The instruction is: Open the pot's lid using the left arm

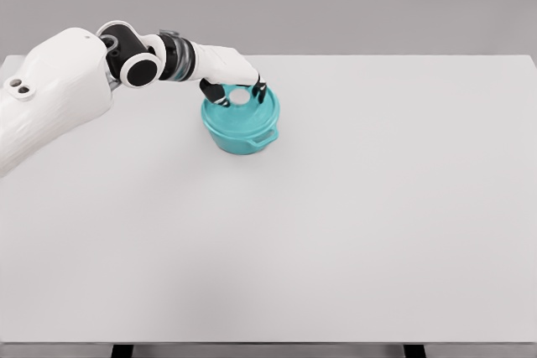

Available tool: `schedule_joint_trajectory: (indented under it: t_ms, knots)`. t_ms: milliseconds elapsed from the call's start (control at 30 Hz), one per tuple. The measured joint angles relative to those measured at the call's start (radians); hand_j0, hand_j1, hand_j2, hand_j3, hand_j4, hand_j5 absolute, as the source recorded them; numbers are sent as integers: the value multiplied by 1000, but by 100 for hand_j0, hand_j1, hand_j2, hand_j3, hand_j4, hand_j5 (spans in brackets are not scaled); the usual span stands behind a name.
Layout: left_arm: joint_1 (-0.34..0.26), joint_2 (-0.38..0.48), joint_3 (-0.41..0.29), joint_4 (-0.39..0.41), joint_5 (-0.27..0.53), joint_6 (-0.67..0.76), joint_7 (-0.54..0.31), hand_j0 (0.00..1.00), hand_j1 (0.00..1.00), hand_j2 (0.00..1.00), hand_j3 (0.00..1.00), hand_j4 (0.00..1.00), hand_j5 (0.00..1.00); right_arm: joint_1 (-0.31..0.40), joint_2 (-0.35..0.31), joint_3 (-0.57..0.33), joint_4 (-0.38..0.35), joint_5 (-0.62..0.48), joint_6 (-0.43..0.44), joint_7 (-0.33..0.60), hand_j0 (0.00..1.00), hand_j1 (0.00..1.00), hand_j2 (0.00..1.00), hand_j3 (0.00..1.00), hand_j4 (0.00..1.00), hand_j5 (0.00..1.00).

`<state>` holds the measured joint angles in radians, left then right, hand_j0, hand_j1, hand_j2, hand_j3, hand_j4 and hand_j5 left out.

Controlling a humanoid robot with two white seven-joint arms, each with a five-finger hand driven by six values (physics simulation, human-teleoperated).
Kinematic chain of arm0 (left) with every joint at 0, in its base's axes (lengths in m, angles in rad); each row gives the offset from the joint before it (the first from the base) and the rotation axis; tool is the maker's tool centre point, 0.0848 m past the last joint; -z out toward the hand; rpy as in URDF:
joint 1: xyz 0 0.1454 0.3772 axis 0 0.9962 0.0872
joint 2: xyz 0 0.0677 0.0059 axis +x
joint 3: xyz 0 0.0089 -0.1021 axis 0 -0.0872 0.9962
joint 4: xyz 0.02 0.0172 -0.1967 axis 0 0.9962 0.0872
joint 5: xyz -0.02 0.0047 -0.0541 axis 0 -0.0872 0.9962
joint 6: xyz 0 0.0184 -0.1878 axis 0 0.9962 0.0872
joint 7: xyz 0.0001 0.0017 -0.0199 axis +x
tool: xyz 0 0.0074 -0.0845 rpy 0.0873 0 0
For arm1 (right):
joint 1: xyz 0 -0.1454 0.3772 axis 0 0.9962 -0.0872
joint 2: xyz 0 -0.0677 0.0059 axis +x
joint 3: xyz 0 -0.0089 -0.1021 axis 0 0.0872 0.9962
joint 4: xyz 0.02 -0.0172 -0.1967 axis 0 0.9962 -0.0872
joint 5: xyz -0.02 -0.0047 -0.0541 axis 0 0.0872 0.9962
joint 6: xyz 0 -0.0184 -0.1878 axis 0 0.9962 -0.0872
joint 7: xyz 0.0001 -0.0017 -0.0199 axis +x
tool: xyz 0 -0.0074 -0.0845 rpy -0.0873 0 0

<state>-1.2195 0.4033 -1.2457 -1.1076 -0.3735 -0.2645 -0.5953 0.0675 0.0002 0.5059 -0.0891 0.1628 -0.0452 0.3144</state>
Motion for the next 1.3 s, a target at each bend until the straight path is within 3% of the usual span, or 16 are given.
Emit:
schedule_joint_trajectory:
  t_ms: [33,300,700,933,1300]
  knots:
    - [0,0,-1,0,-1,0,0,52,52,52,52,52,52,0,0,0,0,0,0,0,100,100,100,100,100,100]
    - [-2,0,-6,0,-3,-2,-1,44,44,44,44,44,44,2,0,0,0,0,0,0,100,100,100,100,100,100]
    - [-23,24,-9,-6,1,-12,-2,41,41,41,41,41,41,2,0,0,0,0,0,0,100,100,100,100,100,100]
    - [-43,89,-15,-10,-1,-26,-2,41,41,41,41,41,41,0,0,0,0,0,0,0,100,100,100,100,100,100]
    - [-32,229,-38,-9,-70,-33,-2,41,41,41,41,41,41,0,0,0,0,0,0,0,100,100,100,100,100,100]
